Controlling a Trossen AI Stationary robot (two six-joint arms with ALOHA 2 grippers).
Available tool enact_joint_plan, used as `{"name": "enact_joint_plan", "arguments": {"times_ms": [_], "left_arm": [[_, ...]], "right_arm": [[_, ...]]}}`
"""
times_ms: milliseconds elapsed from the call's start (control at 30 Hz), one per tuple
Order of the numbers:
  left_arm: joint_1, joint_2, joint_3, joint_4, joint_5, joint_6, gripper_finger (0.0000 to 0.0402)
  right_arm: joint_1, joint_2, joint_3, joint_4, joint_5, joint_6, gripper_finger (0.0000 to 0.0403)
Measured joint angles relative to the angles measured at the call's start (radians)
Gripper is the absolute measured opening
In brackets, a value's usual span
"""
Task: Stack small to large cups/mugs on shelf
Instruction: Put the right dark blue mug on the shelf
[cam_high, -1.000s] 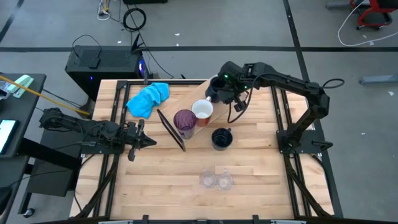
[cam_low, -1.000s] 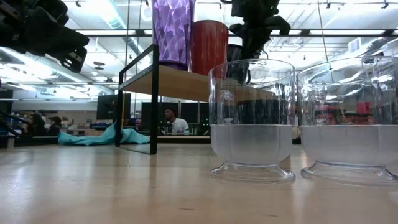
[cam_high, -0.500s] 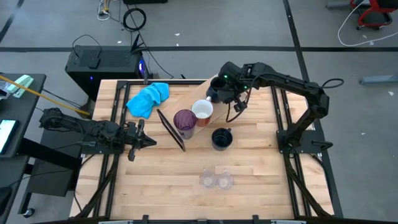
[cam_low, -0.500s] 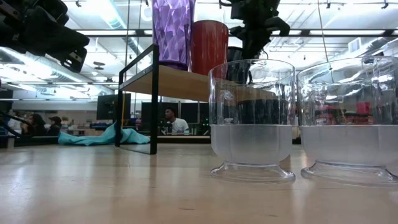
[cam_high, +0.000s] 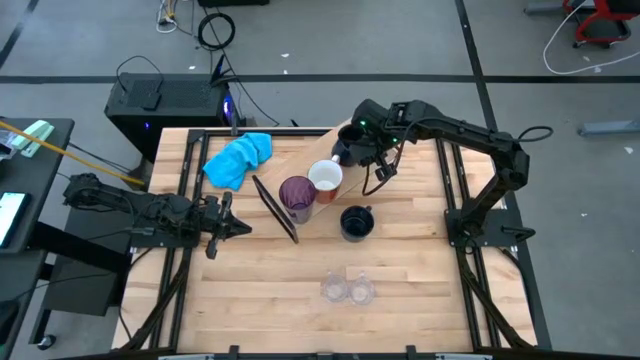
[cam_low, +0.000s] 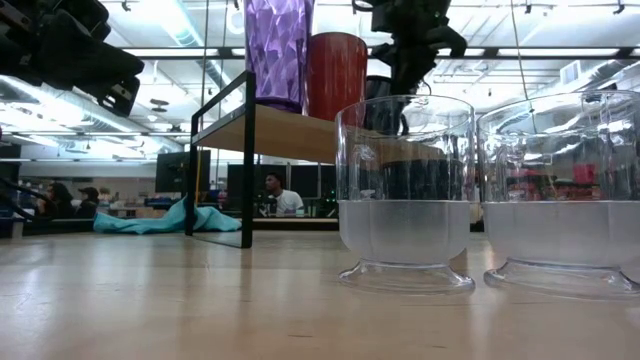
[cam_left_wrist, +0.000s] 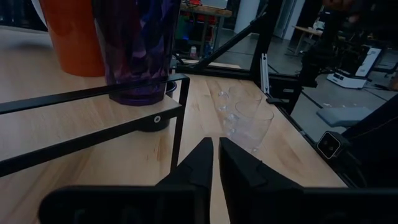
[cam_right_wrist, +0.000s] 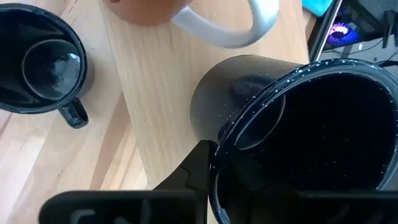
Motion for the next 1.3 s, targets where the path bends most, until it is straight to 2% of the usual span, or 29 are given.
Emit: {"name": "enact_joint_plan", "arguments": {"times_ms": [667,1200,1300], "left_arm": [[0.000,0.000,0.000,0.000,0.000,-0.001,0.0036],[0.000,0.000,0.000,0.000,0.000,-0.018,0.0037],[0.000,0.000,0.000,0.000,0.000,-0.028,0.0033]], "right_arm": [[-0.021,0.000,0.000,-0.066,0.000,0.015,0.0039],[-0.018,0.000,0.000,-0.050,0.001,0.048,0.0097],[-0.011,-0.002,0.000,-0.051,0.040,0.056,0.0103]]}}
